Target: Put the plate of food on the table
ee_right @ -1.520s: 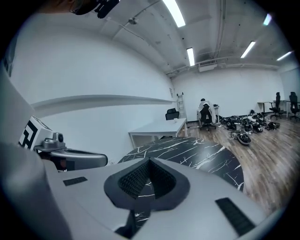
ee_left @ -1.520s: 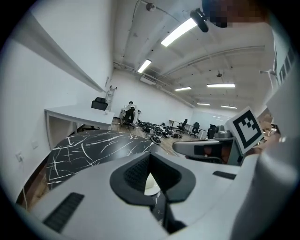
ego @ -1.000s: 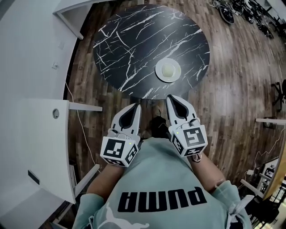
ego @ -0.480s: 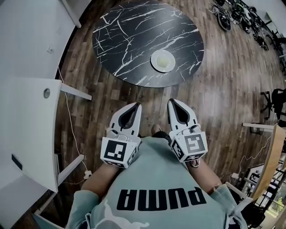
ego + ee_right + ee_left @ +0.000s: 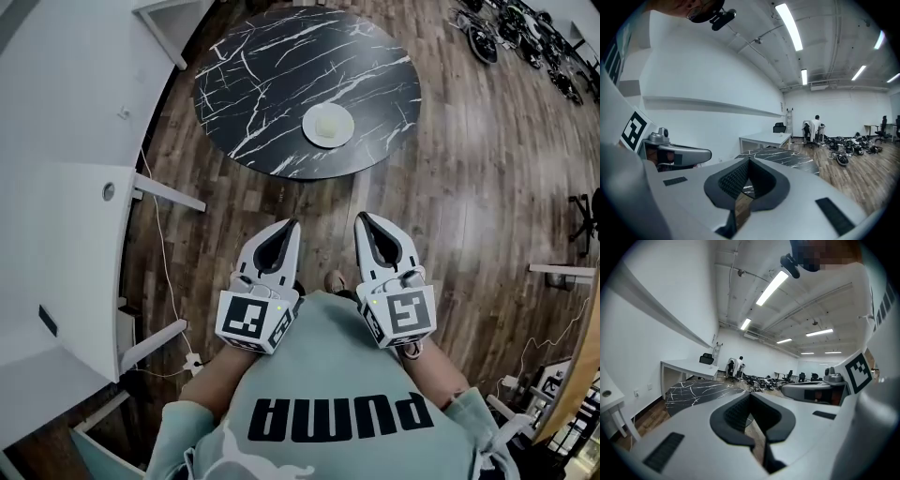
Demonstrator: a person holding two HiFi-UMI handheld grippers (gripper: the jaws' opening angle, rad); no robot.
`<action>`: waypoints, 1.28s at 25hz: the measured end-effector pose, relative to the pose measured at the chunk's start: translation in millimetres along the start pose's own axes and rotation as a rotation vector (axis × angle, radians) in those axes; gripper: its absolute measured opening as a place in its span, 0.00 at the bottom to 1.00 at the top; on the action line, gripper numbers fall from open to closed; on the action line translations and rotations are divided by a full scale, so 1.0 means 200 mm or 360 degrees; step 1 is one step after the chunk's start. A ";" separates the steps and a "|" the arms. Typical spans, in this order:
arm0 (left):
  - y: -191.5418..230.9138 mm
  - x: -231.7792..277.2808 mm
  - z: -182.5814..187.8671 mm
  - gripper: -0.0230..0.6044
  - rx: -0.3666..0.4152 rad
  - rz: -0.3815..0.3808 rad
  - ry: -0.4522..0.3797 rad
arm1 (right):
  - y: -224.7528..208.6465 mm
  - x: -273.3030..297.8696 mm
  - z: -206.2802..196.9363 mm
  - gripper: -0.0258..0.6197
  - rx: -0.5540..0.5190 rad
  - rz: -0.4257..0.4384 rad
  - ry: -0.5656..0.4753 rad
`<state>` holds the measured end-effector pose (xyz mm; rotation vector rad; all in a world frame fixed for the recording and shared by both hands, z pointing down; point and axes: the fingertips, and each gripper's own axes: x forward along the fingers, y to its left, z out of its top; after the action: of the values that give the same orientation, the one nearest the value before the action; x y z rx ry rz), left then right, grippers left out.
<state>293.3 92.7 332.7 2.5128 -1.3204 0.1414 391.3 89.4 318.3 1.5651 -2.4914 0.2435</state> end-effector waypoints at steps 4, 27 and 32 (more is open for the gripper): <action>-0.17 -0.01 -0.04 0.05 0.0032 0.0057 0.0000 | -0.06 -0.12 -0.03 0.05 -0.0005 0.0060 -0.0035; -0.37 -0.18 -0.33 0.05 0.0030 0.0409 0.0013 | -0.05 -0.34 -0.31 0.05 -0.0061 0.0308 0.0022; -0.34 -0.20 -0.31 0.05 0.0031 0.0426 0.0001 | -0.04 -0.33 -0.28 0.05 -0.0070 0.0315 0.0014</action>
<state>329.4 178.6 367.7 2.3396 -1.6574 0.2127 430.5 157.1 357.4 1.2991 -2.6270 0.2209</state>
